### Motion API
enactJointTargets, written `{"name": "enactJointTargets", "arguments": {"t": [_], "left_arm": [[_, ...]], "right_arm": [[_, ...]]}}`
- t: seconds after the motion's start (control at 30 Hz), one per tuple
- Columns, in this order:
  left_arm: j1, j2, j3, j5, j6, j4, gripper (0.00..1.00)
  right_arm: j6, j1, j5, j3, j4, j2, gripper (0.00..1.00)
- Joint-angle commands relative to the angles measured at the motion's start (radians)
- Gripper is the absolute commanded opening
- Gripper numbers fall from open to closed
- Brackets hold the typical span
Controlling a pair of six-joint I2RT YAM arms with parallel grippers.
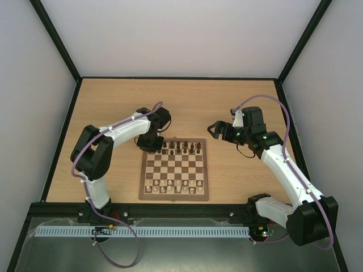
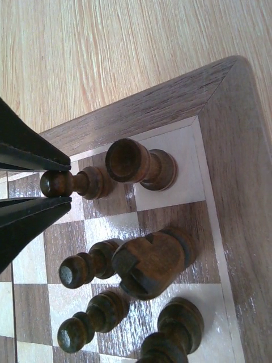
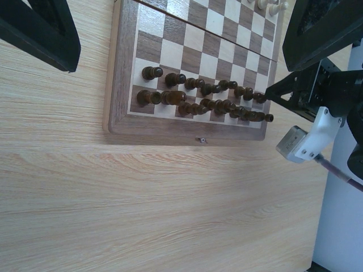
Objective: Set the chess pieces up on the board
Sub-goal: Place the chess piece on the chessboard, then reset both arms
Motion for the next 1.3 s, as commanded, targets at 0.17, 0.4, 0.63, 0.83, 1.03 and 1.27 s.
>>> {"name": "enactJointTargets", "arguments": {"t": [0.17,0.4,0.63,0.83,1.03,1.27], "left_arm": [[0.009,0.024,0.012,-0.015,0.014,-0.001,0.21],[0.010,0.016,0.023,-0.023,0.008,-0.008,0.25],[0.008,-0.078,0.106,-0.043,-0.013,-0.082,0.34],[0.007,-0.297,0.128,-0.056,-0.063,-0.060,0.44],[-0.009,-0.571,-0.048,-0.034,-0.160,0.195,0.95],[-0.071,-0.757,-0.234,-0.261,-0.258,0.411,0.99]], "right_arm": [[-0.010,0.002,-0.018,-0.012,0.003,-0.016,0.99],[-0.010,0.002,-0.027,-0.017,0.006,-0.019,0.99],[-0.010,0.003,-0.027,-0.017,0.005,-0.021,0.99],[-0.011,0.002,-0.008,-0.018,0.008,-0.013,0.99],[-0.013,0.002,0.051,-0.023,0.030,-0.010,0.99],[-0.031,0.002,0.158,-0.081,0.102,-0.036,0.99]]}}
